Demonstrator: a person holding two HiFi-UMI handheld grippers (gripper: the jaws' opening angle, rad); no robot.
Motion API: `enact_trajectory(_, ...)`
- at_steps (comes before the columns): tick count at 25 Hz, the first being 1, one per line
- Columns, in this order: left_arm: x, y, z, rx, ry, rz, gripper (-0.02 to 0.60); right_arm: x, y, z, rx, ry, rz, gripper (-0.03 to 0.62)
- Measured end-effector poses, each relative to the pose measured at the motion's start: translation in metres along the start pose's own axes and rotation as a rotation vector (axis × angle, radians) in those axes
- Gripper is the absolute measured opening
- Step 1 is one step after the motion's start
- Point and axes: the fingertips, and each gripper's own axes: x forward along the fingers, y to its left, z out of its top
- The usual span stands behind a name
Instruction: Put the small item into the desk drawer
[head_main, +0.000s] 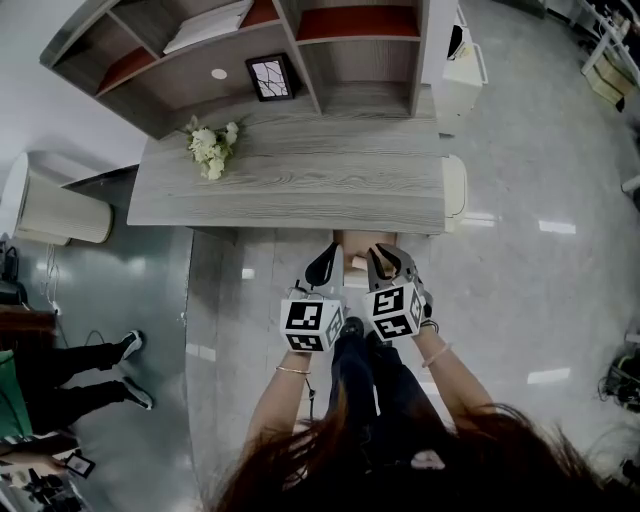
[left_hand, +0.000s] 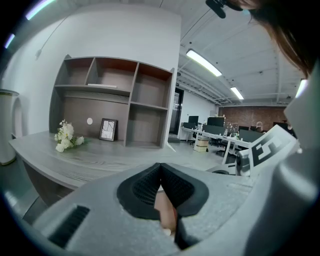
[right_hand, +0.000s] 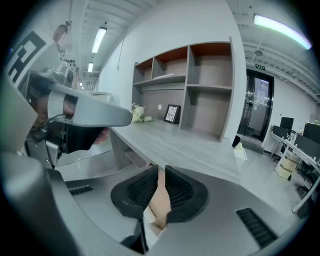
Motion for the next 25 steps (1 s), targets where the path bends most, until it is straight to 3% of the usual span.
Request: enact_trajectory(25,-0.031,-0.052,0.121,0.087,-0.081,-0.048,0.014,-0.096,-0.050,0.104,0.034,-0.169,-0.121,0.005)
